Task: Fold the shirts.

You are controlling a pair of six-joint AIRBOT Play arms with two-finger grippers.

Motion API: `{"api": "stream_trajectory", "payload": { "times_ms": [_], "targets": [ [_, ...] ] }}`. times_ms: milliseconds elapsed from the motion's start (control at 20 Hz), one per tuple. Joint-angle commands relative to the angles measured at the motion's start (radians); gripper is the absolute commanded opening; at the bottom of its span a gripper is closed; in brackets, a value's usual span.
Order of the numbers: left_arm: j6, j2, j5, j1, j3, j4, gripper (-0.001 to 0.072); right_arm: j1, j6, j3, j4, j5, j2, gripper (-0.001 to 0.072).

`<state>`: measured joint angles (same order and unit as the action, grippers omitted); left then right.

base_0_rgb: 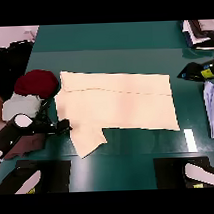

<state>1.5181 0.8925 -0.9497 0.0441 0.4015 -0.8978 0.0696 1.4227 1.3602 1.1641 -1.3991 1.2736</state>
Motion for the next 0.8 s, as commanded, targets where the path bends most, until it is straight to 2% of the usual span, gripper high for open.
{"api": "stream_trajectory", "payload": {
  "times_ms": [0,200,250,300,400,550,650,750],
  "targets": [
    [-0.045,-0.010,-0.068,0.000,0.045,0.023,0.0022,0.052,0.000,-0.121,0.034,-0.041,-0.056,0.0447],
    [-0.061,-0.013,-0.106,0.000,0.105,0.024,0.0022,0.219,0.001,-0.476,0.074,-0.006,-0.207,0.0454],
    [-0.061,-0.013,-0.100,0.000,0.109,0.024,0.0022,0.279,0.001,-0.569,0.057,-0.001,-0.237,0.0459],
    [-0.061,-0.013,-0.093,0.000,0.109,0.024,0.0022,0.329,0.001,-0.647,0.039,0.001,-0.254,0.0500],
    [-0.060,-0.013,-0.089,0.000,0.109,0.026,0.0022,0.425,0.000,-0.781,-0.019,0.018,-0.277,0.0508],
    [-0.060,-0.013,-0.087,0.000,0.109,0.039,0.0022,0.483,-0.021,-0.901,-0.119,0.089,-0.298,0.0500],
    [-0.060,-0.013,-0.083,0.000,0.109,0.046,0.0022,0.465,-0.021,-0.930,-0.142,0.133,-0.299,0.0428],
    [-0.061,-0.013,-0.083,0.000,0.109,0.046,0.0022,0.425,-0.021,-0.933,-0.145,0.169,-0.299,0.0428]
  ]
}}
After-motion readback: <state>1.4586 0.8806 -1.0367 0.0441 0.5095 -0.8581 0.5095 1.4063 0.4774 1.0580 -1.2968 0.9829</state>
